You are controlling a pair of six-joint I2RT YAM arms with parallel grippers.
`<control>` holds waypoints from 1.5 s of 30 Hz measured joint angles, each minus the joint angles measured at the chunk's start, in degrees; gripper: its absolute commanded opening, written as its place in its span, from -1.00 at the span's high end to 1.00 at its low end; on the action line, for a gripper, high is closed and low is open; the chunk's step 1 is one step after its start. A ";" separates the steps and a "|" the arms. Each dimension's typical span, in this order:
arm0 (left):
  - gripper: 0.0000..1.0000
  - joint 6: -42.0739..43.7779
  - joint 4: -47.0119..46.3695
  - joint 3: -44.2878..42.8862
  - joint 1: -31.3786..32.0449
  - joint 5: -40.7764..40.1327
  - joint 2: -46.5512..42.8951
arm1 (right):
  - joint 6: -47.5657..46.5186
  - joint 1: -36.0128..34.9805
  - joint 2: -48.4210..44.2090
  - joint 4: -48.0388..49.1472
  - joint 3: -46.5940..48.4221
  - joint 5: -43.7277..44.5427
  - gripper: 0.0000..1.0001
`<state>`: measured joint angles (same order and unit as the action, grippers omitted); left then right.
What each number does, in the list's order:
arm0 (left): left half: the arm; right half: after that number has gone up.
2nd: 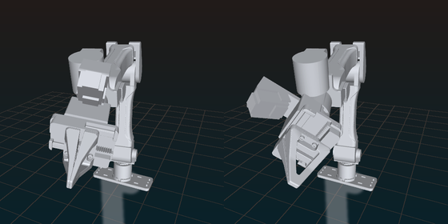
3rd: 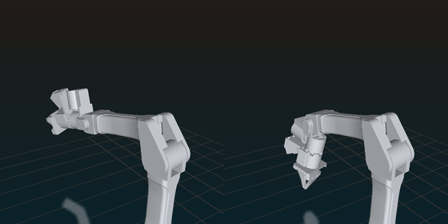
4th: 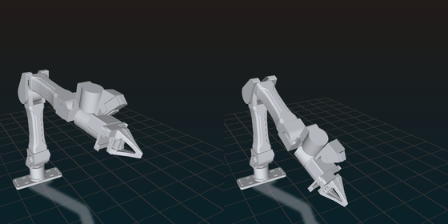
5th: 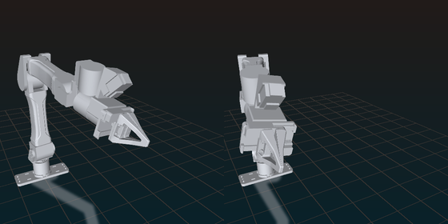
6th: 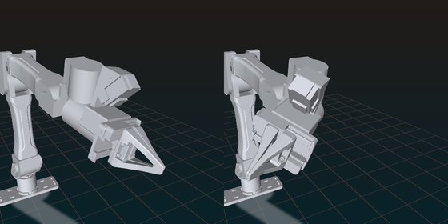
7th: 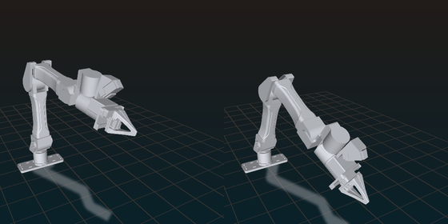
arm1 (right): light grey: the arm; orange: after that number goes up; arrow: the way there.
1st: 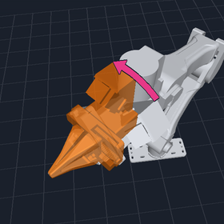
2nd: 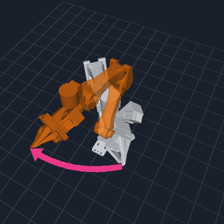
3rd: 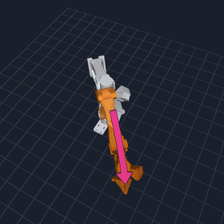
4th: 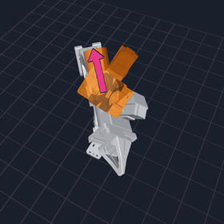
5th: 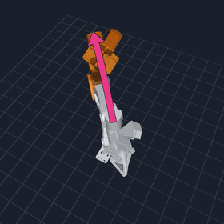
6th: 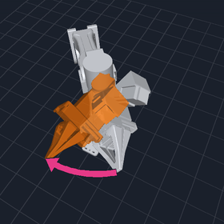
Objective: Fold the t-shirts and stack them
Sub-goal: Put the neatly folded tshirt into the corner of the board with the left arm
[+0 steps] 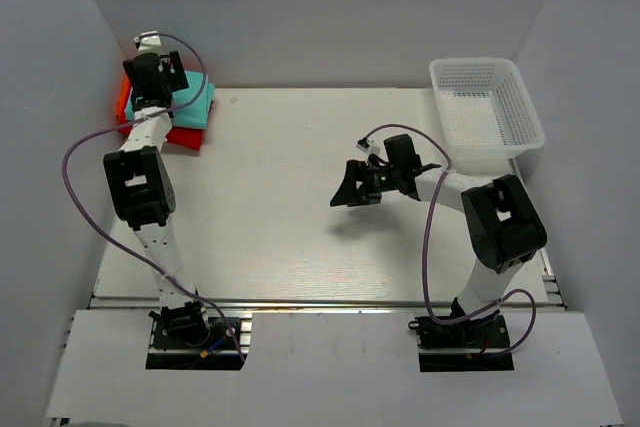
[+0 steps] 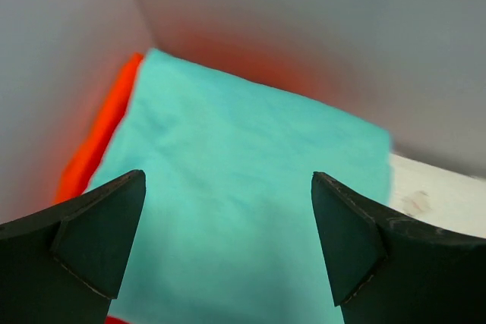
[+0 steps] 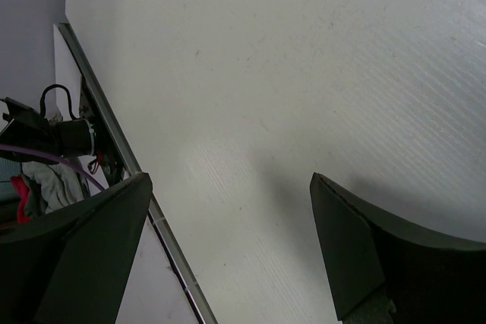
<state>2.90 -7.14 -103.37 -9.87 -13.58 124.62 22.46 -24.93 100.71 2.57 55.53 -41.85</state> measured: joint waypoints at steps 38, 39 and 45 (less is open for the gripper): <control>-0.99 -22.49 8.09 -4.09 -14.99 25.66 8.81 | -2.12 -0.24 0.17 -1.14 0.33 -2.01 -0.81; -0.99 -22.80 7.13 -3.08 -15.04 25.66 8.26 | -2.21 -0.26 -0.20 -1.14 0.00 -2.05 -0.81; -0.99 -25.75 -1.95 6.23 -15.10 25.40 4.24 | -3.72 -1.07 -0.87 -1.27 -0.50 -2.16 -0.81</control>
<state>-22.85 -9.08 -97.14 -24.97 11.81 128.86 18.74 -26.00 99.83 1.30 55.02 -44.01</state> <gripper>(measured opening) 0.995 0.904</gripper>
